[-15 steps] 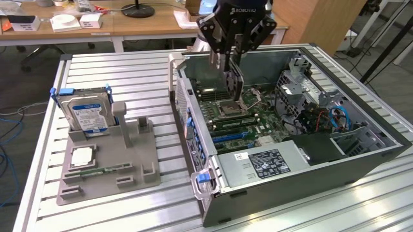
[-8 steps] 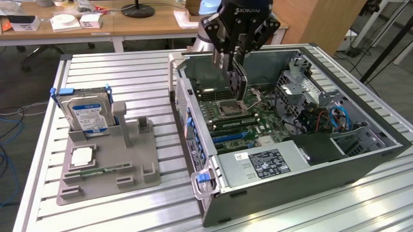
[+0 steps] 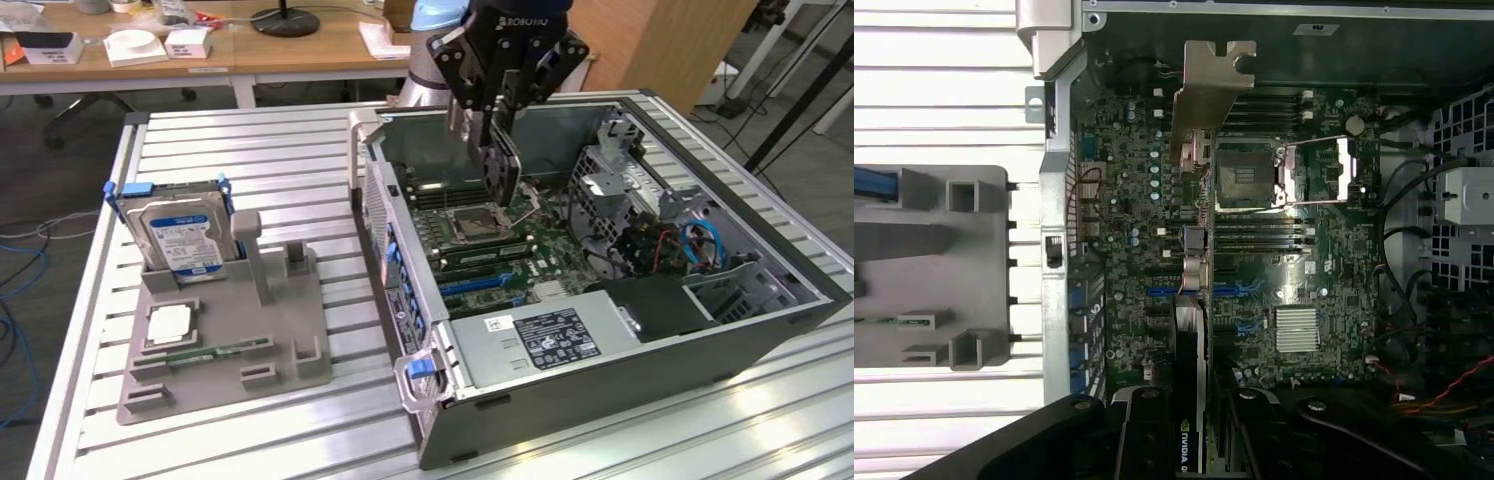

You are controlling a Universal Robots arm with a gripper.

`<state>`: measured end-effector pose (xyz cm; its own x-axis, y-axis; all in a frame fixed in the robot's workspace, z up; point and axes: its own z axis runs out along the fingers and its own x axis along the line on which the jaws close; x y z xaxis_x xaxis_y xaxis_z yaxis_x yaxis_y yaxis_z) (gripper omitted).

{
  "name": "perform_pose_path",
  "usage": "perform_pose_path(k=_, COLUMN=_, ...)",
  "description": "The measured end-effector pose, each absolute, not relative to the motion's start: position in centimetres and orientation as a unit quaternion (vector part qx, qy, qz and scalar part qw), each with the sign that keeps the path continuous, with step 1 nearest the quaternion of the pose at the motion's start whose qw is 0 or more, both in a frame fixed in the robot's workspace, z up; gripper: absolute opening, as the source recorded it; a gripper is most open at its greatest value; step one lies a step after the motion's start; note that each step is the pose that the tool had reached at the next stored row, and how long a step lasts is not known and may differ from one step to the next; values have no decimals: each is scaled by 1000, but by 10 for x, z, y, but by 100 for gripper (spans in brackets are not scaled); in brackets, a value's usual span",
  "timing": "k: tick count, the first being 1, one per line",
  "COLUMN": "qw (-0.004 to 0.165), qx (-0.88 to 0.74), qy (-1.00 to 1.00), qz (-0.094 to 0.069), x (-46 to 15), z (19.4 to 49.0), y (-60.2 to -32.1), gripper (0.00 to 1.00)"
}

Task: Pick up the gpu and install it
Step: 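Pick up the gpu and move the gpu toward the slot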

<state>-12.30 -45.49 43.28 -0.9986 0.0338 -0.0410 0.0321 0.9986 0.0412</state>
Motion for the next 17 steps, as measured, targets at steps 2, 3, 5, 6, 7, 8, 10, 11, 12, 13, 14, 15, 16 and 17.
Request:
perform_pose_path(k=2, qw=21, qx=16, qy=999, qz=20, x=-121, z=433, y=-455, gripper=26)
perform_pose_path(k=3, qw=21, qx=16, qy=999, qz=20, x=-120, z=433, y=-455, gripper=26)
perform_pose_path(k=5, qw=21, qx=17, qy=999, qz=20, x=-118, z=433, y=-455, gripper=26)
perform_pose_path(k=6, qw=21, qx=17, qy=999, qz=20, x=-117, z=433, y=-455, gripper=26)
perform_pose_path(k=7, qw=21, qx=17, qy=999, qz=20, x=-116, z=433, y=-455, gripper=26)
perform_pose_path(k=8, qw=21, qx=17, qy=999, qz=20, x=-115, z=433, y=-455, gripper=26)
perform_pose_path(k=10, qw=21, qx=16, qy=999, qz=20, x=-114, z=433, y=-455, gripper=26)
perform_pose_path(k=11, qw=21, qx=17, qy=999, qz=20, x=-113, z=433, y=-455, gripper=26)
perform_pose_path(k=12, qw=21, qx=17, qy=999, qz=20, x=-112, z=433, y=-455, gripper=26)
perform_pose_path(k=13, qw=21, qx=16, qy=999, qz=20, x=-111, z=433, y=-455, gripper=26)
perform_pose_path(k=14, qw=21, qx=17, qy=999, qz=20, x=-111, z=433, y=-455, gripper=26)
perform_pose_path(k=15, qw=21, qx=17, qy=999, qz=20, x=-110, z=433, y=-455, gripper=26)
perform_pose_path(k=16, qw=21, qx=17, qy=999, qz=20, x=-109, z=433, y=-455, gripper=26)
perform_pose_path(k=17, qw=21, qx=16, qy=999, qz=20, x=-108, z=433, y=-455, gripper=26)
